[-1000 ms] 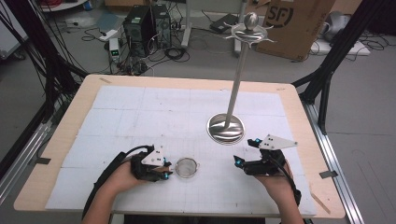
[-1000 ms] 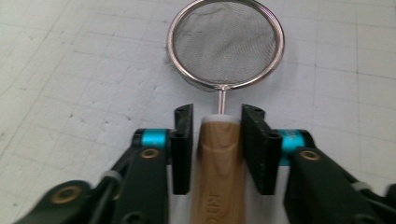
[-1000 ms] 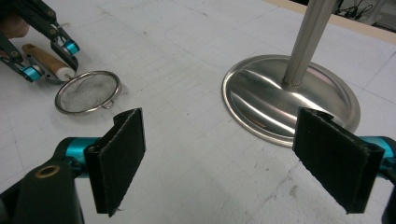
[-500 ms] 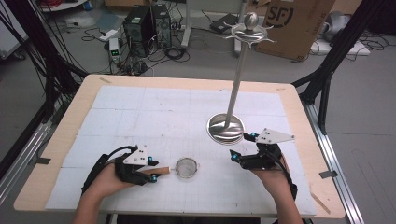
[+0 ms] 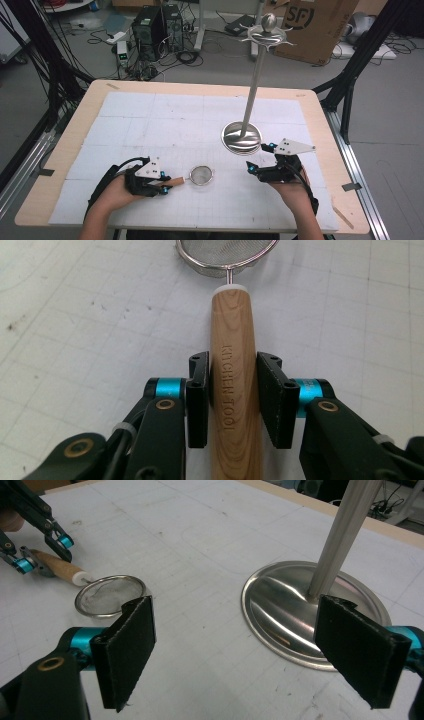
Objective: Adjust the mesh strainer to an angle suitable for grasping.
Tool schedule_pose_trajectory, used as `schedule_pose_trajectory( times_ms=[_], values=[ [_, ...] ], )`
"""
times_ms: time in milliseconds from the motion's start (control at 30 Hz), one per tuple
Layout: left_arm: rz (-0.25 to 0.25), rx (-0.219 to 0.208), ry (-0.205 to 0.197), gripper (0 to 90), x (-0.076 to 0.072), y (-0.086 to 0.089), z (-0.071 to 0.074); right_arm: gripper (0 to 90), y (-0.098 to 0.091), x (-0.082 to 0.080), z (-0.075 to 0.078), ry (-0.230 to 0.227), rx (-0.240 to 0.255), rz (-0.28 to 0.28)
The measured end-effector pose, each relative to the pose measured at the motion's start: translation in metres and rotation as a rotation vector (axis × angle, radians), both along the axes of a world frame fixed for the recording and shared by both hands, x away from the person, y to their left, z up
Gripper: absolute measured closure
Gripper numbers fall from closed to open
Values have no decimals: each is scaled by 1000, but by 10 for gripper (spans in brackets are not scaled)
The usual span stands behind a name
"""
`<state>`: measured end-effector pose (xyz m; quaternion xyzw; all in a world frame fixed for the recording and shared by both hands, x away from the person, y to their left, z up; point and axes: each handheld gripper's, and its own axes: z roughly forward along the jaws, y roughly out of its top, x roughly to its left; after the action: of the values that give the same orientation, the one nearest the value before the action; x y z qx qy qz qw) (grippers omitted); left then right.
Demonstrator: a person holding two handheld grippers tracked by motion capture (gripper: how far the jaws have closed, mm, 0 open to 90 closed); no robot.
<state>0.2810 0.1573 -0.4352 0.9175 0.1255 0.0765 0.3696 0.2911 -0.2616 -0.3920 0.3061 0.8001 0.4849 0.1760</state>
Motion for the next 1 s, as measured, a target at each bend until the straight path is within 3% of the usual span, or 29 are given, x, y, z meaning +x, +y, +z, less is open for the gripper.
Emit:
schedule_pose_trajectory(
  times_ms=[467,567,1000],
  values=[
    [-37,-10,-28,689,3,-46,1,164,0,-2,-4,15,-10,0],
    [-45,22,-53,691,5,-59,3,164,-1,-2,-4,14,-6,-1],
    [-66,48,-72,694,12,-99,6,164,-2,-2,-3,11,3,-2]
  ],
)
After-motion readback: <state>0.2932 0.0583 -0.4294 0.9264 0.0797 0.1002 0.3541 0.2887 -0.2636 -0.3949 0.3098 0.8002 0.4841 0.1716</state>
